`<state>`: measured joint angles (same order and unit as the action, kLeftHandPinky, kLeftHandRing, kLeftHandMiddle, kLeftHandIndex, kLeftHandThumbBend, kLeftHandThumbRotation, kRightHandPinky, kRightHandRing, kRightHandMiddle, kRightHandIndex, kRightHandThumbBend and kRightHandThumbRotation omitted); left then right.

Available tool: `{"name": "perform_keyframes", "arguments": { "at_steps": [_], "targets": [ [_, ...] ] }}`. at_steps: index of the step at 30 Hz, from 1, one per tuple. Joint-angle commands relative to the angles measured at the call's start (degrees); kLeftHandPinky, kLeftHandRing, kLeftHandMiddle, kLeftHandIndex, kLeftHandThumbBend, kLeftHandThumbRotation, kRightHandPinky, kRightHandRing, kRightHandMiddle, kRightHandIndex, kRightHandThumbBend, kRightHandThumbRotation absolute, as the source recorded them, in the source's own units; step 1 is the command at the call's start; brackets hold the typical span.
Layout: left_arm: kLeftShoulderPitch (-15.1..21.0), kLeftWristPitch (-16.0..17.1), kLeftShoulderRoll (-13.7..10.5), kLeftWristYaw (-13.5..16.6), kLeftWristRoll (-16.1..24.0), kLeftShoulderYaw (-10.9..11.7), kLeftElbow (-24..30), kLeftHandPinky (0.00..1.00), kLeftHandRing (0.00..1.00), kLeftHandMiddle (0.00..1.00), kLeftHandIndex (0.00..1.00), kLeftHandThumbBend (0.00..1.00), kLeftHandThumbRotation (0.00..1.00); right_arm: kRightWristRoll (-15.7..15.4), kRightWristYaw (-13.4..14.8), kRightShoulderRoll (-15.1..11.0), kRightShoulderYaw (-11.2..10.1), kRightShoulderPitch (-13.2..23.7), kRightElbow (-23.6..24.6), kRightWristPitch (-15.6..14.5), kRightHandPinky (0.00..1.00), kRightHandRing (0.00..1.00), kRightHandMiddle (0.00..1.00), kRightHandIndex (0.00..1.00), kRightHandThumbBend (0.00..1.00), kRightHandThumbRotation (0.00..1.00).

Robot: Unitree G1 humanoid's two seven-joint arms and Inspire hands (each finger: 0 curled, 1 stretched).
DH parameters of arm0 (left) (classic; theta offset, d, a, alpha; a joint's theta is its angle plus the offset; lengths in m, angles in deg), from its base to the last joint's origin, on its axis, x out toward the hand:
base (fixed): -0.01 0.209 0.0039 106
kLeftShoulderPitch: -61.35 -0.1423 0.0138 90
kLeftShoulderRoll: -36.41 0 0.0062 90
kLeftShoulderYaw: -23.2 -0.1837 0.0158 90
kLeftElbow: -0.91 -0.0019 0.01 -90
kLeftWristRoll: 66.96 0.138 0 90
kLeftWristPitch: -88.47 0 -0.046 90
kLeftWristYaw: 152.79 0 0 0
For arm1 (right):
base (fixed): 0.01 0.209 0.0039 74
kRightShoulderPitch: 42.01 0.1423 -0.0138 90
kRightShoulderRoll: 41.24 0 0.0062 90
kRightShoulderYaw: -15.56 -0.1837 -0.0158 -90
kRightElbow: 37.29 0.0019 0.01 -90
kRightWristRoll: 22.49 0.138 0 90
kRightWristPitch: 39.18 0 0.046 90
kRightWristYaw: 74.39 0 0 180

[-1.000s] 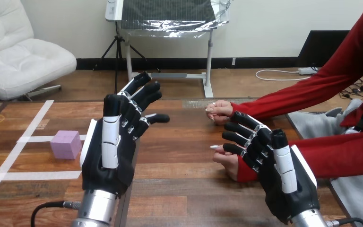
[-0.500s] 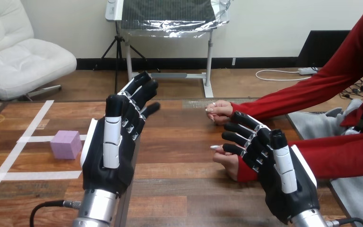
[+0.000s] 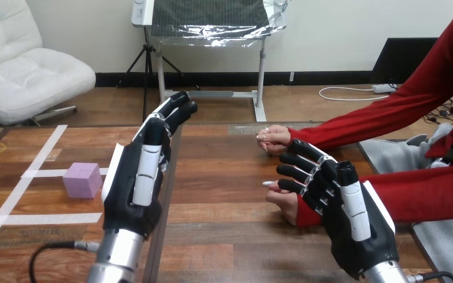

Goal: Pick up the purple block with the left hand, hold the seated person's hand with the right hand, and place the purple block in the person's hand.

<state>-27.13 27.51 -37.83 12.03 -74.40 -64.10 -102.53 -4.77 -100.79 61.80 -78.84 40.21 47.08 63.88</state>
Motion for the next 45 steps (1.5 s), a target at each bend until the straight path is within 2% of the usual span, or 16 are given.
{"name": "perform_keyframes", "arguments": {
  "at_steps": [1,3,7,9,16,22,31,37,45],
  "targets": [
    [7.21,4.07,-3.1,2.6,4.37,1.27,-3.83,0.96,0.86,0.79,0.81,0.43,0.94,0.08,-0.27,-0.65,0.06,4.08,-0.27,0.51,0.76,0.8,0.8,0.83,0.89,0.86],
    [8.08,4.83,-3.87,3.75,6.19,1.46,-5.06,0.94,0.86,0.79,0.8,0.43,0.93,0.09,-0.27,-0.59,0.08,4.17,-0.4,0.54,0.76,0.8,0.8,0.83,0.89,0.86],
    [10.97,7.32,-7.04,7.66,12.49,1.55,-8.78,0.88,0.84,0.8,0.79,0.43,0.93,0.59,-0.68,-0.47,0.12,4.25,-0.56,0.39,0.77,0.8,0.8,0.83,0.89,0.86],
    [12.07,8.26,-8.27,9.0,14.58,1.4,-10.27,0.8,0.82,0.8,0.79,0.42,0.91,0.79,-0.91,-0.46,0.12,4.28,-0.65,0.43,0.77,0.8,0.81,0.83,0.89,0.86],
    [16.29,7.45,-14.34,13.88,24.27,-0.23,-14.48,0.69,0.8,0.81,0.79,0.4,0.86,0.99,-1.52,-0.33,0.02,4.7,-1.65,1.14,0.77,0.81,0.81,0.84,0.88,0.85],
    [19.67,6.64,-17.69,17.23,29.84,-1.43,-18.03,0.64,0.78,0.81,0.8,0.45,0.79,0.73,-1.58,-0.13,-0.13,4.99,-2.37,1.68,0.78,0.81,0.81,0.83,0.88,0.85],
    [24.77,4.89,-20.77,21.05,34.63,-3.41,-24.41,0.64,0.78,0.81,0.8,0.54,0.71,0.35,-1.35,0.0,-0.15,5.03,-2.7,2.4,0.79,0.81,0.8,0.83,0.88,0.86],
    [28.59,4.95,-22.35,24.12,37.29,-5.1,-29.91,0.64,0.78,0.81,0.8,0.56,0.69,0.38,-1.32,0.05,-0.17,4.97,-2.74,2.49,0.8,0.81,0.8,0.83,0.87,0.86],
    [33.03,3.49,-23.46,25.94,39.08,-6.99,-35.73,0.66,0.78,0.81,0.8,0.53,0.63,0.37,-1.02,0.11,-0.14,4.73,-2.49,2.22,0.81,0.81,0.8,0.83,0.87,0.86]
  ]
}}
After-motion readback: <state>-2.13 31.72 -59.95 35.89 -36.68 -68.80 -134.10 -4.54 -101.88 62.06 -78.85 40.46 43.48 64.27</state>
